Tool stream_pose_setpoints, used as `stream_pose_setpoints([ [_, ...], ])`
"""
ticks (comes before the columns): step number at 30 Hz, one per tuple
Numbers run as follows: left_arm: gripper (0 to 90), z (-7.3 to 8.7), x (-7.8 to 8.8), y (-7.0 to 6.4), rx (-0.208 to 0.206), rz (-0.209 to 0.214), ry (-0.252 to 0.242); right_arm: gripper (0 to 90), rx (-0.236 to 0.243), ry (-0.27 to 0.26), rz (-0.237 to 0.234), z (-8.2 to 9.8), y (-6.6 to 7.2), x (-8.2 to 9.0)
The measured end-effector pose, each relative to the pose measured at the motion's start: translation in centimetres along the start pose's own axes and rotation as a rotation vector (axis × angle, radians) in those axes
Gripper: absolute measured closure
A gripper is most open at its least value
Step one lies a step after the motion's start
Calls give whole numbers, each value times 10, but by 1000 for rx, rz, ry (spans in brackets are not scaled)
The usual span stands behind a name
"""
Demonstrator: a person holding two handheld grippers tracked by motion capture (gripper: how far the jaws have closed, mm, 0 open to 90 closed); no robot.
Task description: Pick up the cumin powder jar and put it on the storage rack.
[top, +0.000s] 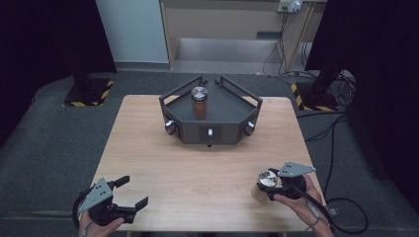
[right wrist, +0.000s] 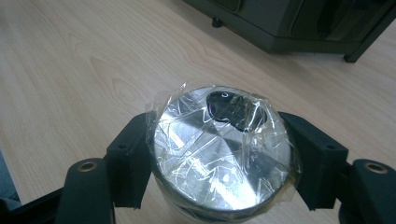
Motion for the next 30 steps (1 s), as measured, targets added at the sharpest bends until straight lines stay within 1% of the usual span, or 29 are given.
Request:
stream_pose_setpoints([
  [5,10,0,1,1,5,1,-8,322,51,5,-33,-17,-9,4],
  [10,9,1,1,1,9,0,-13,322,80,4,-83,-35,-17,5],
  [15,10,1,2,0,8,-6,-18,322,114,13,-126,-57,-23,3],
  [20,9,1,2,1,13,-6,-22,322,149,13,-156,-80,-28,-1],
  [23,8,1,3,1,12,-5,-23,322,152,7,-175,-93,-32,-3],
  [28,8,1,3,2,13,-3,-23,322,167,4,-193,-117,-40,-5],
  [30,8,1,3,2,13,-1,-22,322,165,6,-202,-126,-44,-7],
])
Point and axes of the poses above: each handheld gripper's, and its own axes: x roughly backward along the jaws, z roughly out of its underside, y roughly to its left, the point moved 4 cm from there along -x, roughly forward along the jaws, and after that the axes turned 11 degrees about x, right-handed, at the moved point
